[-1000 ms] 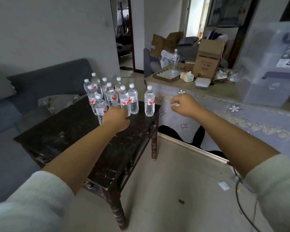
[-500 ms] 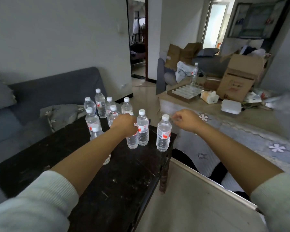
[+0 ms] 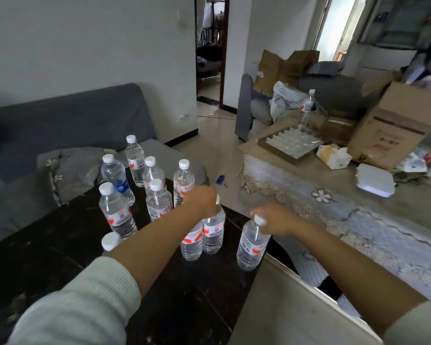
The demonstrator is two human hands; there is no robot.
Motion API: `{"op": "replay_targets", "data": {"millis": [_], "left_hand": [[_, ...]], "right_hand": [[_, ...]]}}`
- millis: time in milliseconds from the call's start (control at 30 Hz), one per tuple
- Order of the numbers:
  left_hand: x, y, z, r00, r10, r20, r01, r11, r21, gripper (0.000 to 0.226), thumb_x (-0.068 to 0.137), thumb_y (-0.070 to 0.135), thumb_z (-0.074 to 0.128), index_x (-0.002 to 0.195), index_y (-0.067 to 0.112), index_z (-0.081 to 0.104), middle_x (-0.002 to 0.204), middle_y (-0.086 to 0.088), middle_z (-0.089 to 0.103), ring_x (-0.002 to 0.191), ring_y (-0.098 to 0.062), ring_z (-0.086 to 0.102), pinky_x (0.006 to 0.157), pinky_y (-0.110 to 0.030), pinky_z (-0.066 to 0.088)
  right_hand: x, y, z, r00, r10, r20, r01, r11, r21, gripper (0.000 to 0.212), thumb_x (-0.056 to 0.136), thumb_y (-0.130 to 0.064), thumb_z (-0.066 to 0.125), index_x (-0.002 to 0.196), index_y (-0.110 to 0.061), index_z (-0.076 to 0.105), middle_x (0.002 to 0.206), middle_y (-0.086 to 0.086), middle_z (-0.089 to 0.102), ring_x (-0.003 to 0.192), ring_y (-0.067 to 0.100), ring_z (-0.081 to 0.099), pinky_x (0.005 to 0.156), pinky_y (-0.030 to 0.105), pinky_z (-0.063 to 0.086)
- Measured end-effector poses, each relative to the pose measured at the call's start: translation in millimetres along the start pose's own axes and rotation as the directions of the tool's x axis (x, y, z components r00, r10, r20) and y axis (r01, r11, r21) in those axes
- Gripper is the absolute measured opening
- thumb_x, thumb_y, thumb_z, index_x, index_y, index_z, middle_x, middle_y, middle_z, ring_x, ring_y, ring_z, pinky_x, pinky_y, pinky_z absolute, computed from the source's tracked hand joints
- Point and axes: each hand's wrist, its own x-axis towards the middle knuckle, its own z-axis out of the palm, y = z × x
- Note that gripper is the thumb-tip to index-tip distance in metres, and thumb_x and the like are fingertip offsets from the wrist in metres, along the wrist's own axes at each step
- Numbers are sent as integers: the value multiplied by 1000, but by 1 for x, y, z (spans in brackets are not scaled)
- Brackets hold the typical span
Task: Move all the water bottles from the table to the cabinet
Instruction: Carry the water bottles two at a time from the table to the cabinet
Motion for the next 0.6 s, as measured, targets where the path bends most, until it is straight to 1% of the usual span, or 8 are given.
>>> {"op": "replay_targets", "data": {"millis": [100,200,267,333,433,467,533,600], "left_hand": [[18,2,11,1000,-26,14,26,999,19,46,93,38,49,127,7,47,128,-13,57,119,-30,54,98,-40,46],[29,3,18,997,-54,46,55,998,-10,45,93,40,48,123,5,49,125,-14,58,116,-31,55,95,-40,47],[38,6,19,995,-67,68,70,997,-42,43,94,38,49,120,4,53,123,-15,59,115,-30,56,94,-39,48],[43,9,20,994,-73,76,77,996,-50,39,94,33,50,119,4,55,123,-14,59,114,-29,57,95,-37,50],[48,14,21,995,-74,69,79,995,-65,33,93,26,52,117,3,57,121,-14,60,112,-27,58,94,-34,49],[48,15,19,995,-71,70,76,995,-69,33,93,25,52,116,3,57,121,-14,60,112,-27,57,94,-34,48],[48,17,16,996,-51,72,56,996,-70,31,93,23,51,117,4,57,122,-14,58,114,-26,55,93,-33,46],[44,21,14,997,-11,73,15,998,-58,30,93,22,53,119,6,56,125,-12,56,117,-25,52,93,-32,44]], "right_hand": [[11,7,-3,999,-43,21,44,999,-17,38,87,-8,53,126,-5,53,129,15,53,120,27,49,96,28,40],[17,9,-3,994,-91,56,92,996,-16,32,84,-7,56,115,0,58,117,19,59,113,29,52,86,29,43],[21,15,-1,990,-129,50,128,992,5,30,82,-7,58,111,-1,58,106,15,57,111,26,50,85,30,42],[25,20,3,987,-157,45,156,988,18,29,81,-9,60,109,-1,58,98,10,51,105,23,48,86,30,42],[28,29,7,986,-164,8,164,986,23,28,78,-13,63,103,-4,61,105,14,57,98,24,54,74,25,38],[28,32,7,987,-162,-11,162,986,34,27,77,-15,64,101,-4,62,104,14,57,93,24,54,72,23,36],[25,37,7,986,-158,-52,161,985,64,28,76,-17,66,99,-2,63,94,10,51,84,19,48,66,23,35],[22,43,7,987,-139,-79,147,984,102,30,76,-18,67,100,-1,64,90,5,46,82,17,46,58,23,34]]}}
